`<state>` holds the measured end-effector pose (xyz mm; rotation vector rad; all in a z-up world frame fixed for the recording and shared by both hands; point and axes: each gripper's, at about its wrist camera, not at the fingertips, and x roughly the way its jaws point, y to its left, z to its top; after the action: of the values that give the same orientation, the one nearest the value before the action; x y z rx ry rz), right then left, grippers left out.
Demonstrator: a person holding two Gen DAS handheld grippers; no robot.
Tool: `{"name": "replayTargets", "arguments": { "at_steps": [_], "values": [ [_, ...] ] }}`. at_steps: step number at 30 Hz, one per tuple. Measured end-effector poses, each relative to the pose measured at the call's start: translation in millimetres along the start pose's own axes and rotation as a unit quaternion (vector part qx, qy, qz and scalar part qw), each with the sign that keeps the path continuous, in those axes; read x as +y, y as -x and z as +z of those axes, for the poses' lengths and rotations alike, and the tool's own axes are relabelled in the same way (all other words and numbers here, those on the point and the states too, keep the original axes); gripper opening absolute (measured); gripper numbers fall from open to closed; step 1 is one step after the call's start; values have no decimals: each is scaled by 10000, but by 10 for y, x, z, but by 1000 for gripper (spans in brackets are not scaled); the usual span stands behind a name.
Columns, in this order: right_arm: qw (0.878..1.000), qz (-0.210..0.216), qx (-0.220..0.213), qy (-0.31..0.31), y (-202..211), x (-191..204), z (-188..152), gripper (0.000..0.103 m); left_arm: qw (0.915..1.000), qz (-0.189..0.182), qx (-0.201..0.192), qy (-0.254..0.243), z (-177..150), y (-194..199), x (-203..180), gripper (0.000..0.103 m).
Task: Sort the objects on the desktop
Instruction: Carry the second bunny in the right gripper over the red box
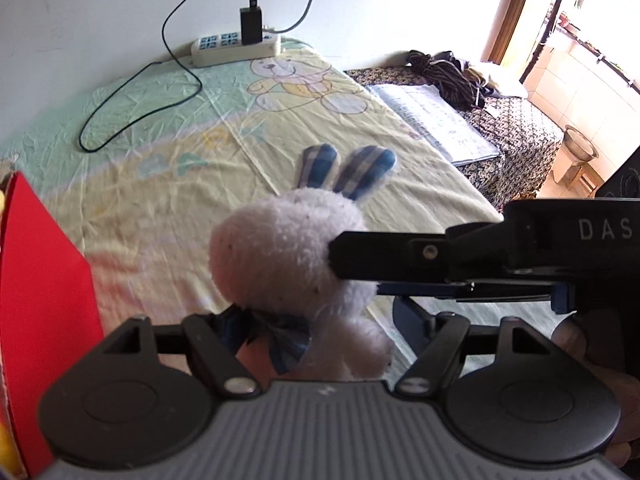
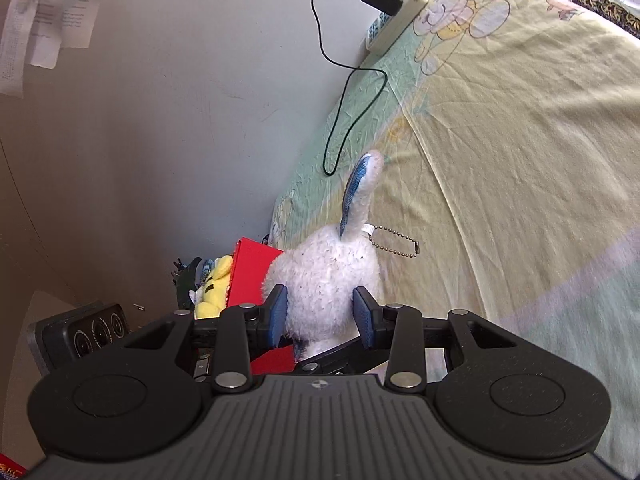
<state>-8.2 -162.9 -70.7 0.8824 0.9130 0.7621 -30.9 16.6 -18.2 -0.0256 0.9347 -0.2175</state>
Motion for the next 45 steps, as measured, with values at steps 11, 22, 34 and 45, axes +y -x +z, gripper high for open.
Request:
{"name": "replayTargets", "arguments": {
  "at_steps": [11, 22, 34, 45],
  "values": [
    [9880, 561, -615, 1303, 15, 988, -284, 40, 9897, 146, -1420, -45, -141, 1051, 266, 76],
    [9670, 1254, -333, 2193, -858, 1744, -678, 40, 9722, 1137, -2041, 164, -512, 1828, 1092, 76],
    [9526, 1239, -109, 2777, -1710, 1952, -1195, 40, 9624, 2003, -1837, 17, -923, 1862, 1861, 76],
    [9490, 720, 185, 3065, -2120, 1903, -1628, 39, 9649, 2301, -1236, -263, -1275, 1608, 2309, 72]
  ]
}}
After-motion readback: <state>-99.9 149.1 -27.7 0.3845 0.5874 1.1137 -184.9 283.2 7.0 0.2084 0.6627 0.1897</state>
